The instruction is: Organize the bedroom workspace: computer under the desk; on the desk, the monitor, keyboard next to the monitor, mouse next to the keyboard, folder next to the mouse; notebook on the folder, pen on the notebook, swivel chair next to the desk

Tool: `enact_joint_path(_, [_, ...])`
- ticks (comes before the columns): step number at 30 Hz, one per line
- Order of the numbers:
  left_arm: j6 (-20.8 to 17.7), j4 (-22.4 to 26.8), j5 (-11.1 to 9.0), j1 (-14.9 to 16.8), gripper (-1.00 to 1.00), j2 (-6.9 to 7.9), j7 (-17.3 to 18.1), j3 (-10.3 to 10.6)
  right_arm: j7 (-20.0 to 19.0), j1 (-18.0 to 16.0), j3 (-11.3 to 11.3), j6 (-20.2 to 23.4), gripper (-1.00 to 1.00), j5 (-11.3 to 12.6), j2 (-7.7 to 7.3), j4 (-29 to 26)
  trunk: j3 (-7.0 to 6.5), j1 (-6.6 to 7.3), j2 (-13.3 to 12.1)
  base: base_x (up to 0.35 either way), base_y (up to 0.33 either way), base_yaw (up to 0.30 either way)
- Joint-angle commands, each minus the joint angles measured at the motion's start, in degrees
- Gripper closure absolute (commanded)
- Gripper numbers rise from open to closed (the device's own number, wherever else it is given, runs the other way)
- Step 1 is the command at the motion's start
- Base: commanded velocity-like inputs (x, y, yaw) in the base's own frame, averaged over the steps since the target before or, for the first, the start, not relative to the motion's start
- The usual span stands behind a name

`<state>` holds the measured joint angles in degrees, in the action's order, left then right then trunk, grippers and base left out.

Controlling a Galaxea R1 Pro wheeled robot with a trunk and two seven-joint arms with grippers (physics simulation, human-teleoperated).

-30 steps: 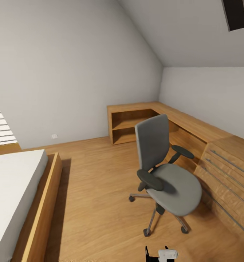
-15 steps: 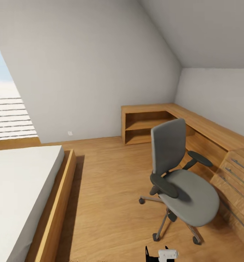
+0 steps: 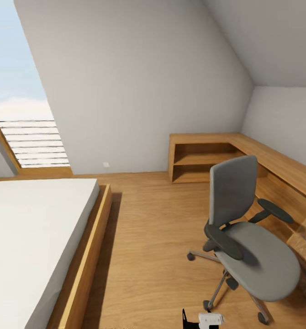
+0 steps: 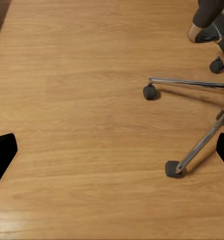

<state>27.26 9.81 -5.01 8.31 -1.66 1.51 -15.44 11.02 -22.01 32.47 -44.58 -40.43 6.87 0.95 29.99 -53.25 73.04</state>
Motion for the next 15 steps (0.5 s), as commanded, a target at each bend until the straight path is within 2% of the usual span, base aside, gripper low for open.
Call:
enact_joint_path(1, [0.2,0.0,-0.5,0.0,-1.00,-0.01,0.2,0.1,0.4,0.0,0.3,-0.2,-1.00,-0.6,-0.01,0.1,-0.11,0.23,-0.4,0.000,0.000,0.258])
enact_joint_path(8, [0.2,0.0,-0.5,0.0,-1.00,-0.01,0.2,0.1,0.4,0.0,0.3,-0.2,-1.00,-0.6,-0.10,0.1,-1.11,1.55,-2.8,0.000,0.000,0.253])
enact_joint_path(15, [0.3,0.0,-0.4,0.0,-1.00,-0.01,0.3,0.1,0.1,0.0,0.3,-0.2,-1.00,-0.6,-0.32,0.1,-1.11,1.55,-2.8,0.000,0.000,0.066])
